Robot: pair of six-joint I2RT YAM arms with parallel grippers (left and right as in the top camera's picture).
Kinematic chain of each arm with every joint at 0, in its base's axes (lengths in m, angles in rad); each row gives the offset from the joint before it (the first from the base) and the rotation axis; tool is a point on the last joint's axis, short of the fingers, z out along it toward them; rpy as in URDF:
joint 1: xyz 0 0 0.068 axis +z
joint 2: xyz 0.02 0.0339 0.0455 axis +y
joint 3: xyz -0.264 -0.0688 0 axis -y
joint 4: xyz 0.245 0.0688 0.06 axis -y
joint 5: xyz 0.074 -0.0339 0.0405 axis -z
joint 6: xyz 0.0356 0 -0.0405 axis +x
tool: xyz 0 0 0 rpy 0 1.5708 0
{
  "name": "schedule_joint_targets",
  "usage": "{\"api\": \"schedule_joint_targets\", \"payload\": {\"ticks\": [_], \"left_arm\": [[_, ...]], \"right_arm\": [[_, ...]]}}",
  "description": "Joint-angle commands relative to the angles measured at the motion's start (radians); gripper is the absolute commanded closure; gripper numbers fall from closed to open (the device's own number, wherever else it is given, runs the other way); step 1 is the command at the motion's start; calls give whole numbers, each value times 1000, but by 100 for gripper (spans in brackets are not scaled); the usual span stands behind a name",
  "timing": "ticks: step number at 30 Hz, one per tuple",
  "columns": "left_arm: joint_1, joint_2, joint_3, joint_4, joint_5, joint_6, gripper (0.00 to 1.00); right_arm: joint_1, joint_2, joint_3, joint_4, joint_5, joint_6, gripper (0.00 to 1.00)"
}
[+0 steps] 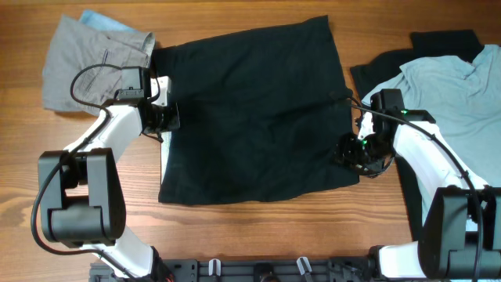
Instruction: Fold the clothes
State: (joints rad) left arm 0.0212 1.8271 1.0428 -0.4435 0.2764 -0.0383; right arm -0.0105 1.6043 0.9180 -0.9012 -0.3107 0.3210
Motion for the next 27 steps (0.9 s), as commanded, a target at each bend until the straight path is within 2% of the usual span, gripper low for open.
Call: {"api": "schedule_joint_targets", "payload": {"ticks": [1, 4, 7, 9, 14, 16, 21, 27], "left_arm": [[-3, -8, 5, -36, 59, 8, 73], [-3, -59, 5, -99, 109, 8, 68], [-3, -124, 5, -153, 108, 8, 62], [-4, -169, 5, -196, 108, 8, 58], [-6, -151, -6, -248, -15, 8, 49], [-6, -128, -20, -224, -28, 8, 47], [-3, -76, -28, -101, -33, 9, 34], [-2, -26, -28, 11, -42, 9, 30]], "right_arm": [[-4, 12, 8, 31, -9, -78, 43], [-4, 11, 26, 17, -27, -84, 44], [-5, 11, 45, -10, 35, -25, 36], [-5, 10, 62, -12, 42, -26, 35], [-4, 8, 85, -16, 42, -26, 33], [-4, 8, 85, -19, 42, -33, 32], [-4, 8, 85, -20, 41, -33, 32], [-4, 8, 85, -25, 42, -33, 31]]}}
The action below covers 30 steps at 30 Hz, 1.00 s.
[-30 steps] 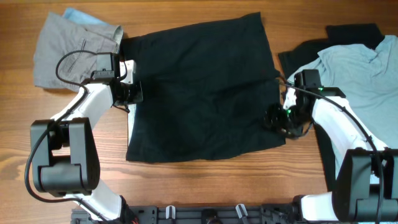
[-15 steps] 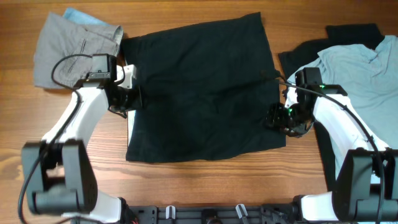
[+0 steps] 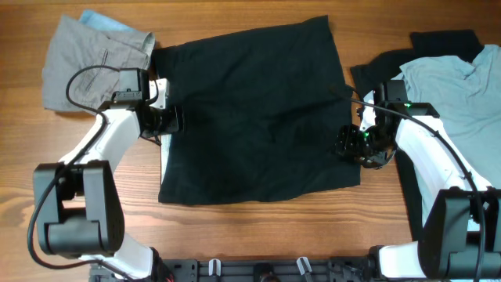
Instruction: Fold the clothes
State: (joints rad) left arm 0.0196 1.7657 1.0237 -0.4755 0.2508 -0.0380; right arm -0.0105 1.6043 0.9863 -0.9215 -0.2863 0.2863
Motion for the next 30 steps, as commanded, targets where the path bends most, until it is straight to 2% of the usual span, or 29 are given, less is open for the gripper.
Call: {"api": "schedule_joint_targets", "payload": {"ticks": [1, 8, 10, 11, 13, 16, 24, 30], "left_arm": [[0, 47, -9, 57, -17, 8, 30], [0, 108, -9, 107, 34, 8, 43], [0, 114, -9, 119, 57, 8, 54], [0, 114, -9, 122, 61, 8, 68], [0, 113, -9, 125, 78, 7, 83], [0, 106, -3, 124, 93, 6, 96], [0, 11, 25, 124, 96, 5, 96], [0, -53, 25, 121, 19, 4, 96]], "right_arm": [[-4, 8, 17, -5, 17, 2, 31], [-4, 8, 17, -3, 17, 2, 31], [-4, 8, 17, -4, 17, 2, 31], [-4, 8, 17, -4, 17, 2, 31], [-4, 8, 17, -4, 17, 2, 31], [-4, 8, 17, -4, 17, 2, 31], [-4, 8, 17, -5, 17, 3, 31], [-4, 8, 17, -7, 18, 2, 31]]}}
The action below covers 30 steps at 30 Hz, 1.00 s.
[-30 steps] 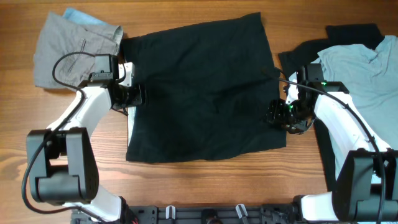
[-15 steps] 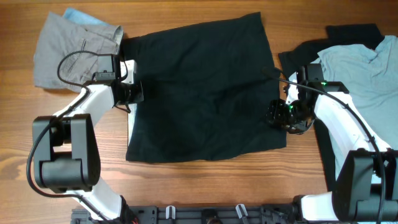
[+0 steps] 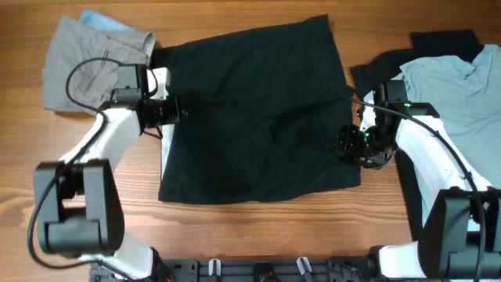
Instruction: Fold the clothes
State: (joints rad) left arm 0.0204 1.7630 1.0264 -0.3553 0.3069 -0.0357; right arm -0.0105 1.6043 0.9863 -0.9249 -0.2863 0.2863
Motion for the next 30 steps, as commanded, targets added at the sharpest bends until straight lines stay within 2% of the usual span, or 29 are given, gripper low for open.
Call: {"api": "schedule_joint_targets", "payload": {"ticks": [1, 8, 12, 18, 20, 22, 26, 30], "left_arm": [[0, -55, 23, 1, -48, 2, 96], [58, -59, 22, 41, -328, -104, 96], [114, -53, 22, 75, -342, -163, 96], [126, -17, 22, 67, -271, -167, 93], [126, -7, 22, 55, -251, -167, 85], [126, -6, 22, 42, -185, -158, 79], [126, -6, 22, 27, 10, -74, 56], [124, -6, 22, 3, 18, -72, 51]], "right_arm": [[-4, 8, 17, -4, 18, 3, 31], [-4, 8, 17, -8, 17, 2, 31], [-4, 8, 17, -8, 17, 4, 31], [-4, 8, 17, -18, 19, 4, 30], [-4, 8, 17, -19, 32, 5, 29], [-4, 8, 17, -32, 68, 5, 24], [-9, 8, 16, -74, 115, 5, 17], [-50, 9, -6, -113, 114, 14, 18]]}}
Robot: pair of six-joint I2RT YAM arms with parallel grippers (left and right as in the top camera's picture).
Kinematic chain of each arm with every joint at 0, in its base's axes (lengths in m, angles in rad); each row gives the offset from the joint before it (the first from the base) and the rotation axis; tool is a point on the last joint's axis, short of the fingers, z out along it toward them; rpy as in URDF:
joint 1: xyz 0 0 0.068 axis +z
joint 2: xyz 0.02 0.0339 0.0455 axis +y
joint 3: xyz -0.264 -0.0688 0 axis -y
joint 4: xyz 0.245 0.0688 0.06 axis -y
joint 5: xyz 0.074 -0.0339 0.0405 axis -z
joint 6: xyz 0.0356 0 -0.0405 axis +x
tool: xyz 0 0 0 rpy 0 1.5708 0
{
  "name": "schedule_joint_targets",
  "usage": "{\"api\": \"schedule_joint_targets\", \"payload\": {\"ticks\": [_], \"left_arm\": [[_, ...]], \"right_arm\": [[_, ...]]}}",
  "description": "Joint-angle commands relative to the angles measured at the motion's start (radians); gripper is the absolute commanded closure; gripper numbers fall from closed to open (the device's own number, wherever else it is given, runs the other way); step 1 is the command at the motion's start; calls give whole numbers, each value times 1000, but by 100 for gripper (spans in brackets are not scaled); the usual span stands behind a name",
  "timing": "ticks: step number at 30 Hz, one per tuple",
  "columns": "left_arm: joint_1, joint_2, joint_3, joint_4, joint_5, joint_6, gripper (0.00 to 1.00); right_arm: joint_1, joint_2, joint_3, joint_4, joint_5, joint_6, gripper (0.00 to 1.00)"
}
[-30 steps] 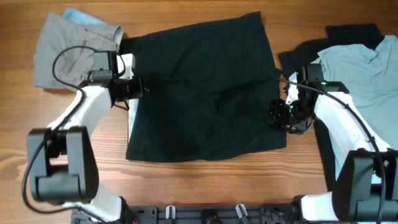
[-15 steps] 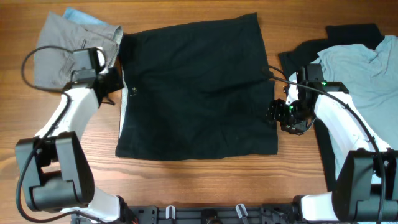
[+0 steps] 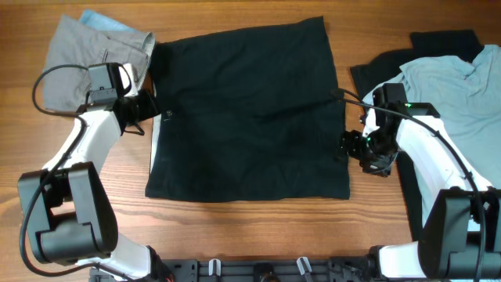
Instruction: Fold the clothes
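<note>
A black garment [image 3: 246,117] lies spread flat across the middle of the wooden table [image 3: 258,235]. My left gripper [image 3: 149,107] sits at its left edge near the upper corner, shut on the fabric. At the garment's right edge, about halfway down, my right gripper [image 3: 347,146] appears shut on the hem, though the dark fingers blend into the cloth. A thin white strip [image 3: 154,149] shows along the garment's left edge.
A crumpled grey garment [image 3: 82,59] lies at the back left with a light blue piece [image 3: 98,17] under it. At the right, a pale blue-grey shirt [image 3: 462,86] lies over another black garment [image 3: 446,39], close beside my right arm.
My left gripper has moved left and slightly up with the garment's left edge. The whole garment has shifted left and lies flatter with fewer wrinkles. My right gripper stayed nearly in place.
Both grippers stood at the opposite side edges of the wrinkled black garment through the earlier moments, barely shifting. The left one then crept up the left edge. Now the left edge sits farther left and the cloth is smoothed out.
</note>
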State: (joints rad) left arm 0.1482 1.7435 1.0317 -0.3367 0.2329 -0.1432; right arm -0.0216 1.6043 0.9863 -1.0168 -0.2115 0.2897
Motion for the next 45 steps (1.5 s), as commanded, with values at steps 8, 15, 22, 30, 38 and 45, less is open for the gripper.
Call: {"api": "schedule_joint_targets", "payload": {"ticks": [8, 15, 22, 30, 38, 45], "left_arm": [[-9, 13, 17, -96, 130, 56, 55], [-13, 13, 17, -172, 193, 95, 44], [-13, 4, 17, -250, 194, 95, 48], [-12, -153, 17, -394, 193, 83, 48], [-13, -193, -8, -666, 141, -34, 47], [-13, -192, -150, -706, 140, -121, 46]], "right_arm": [[-99, 9, -181, -17, -174, -28, 34], [-100, 9, -319, 148, -414, -48, 26], [-100, 8, -295, 182, -368, -25, 95], [-103, 0, -137, 105, -212, -12, 96], [-103, -17, -88, 92, -199, 25, 96], [-103, -17, -88, 93, -199, 24, 96]]}}
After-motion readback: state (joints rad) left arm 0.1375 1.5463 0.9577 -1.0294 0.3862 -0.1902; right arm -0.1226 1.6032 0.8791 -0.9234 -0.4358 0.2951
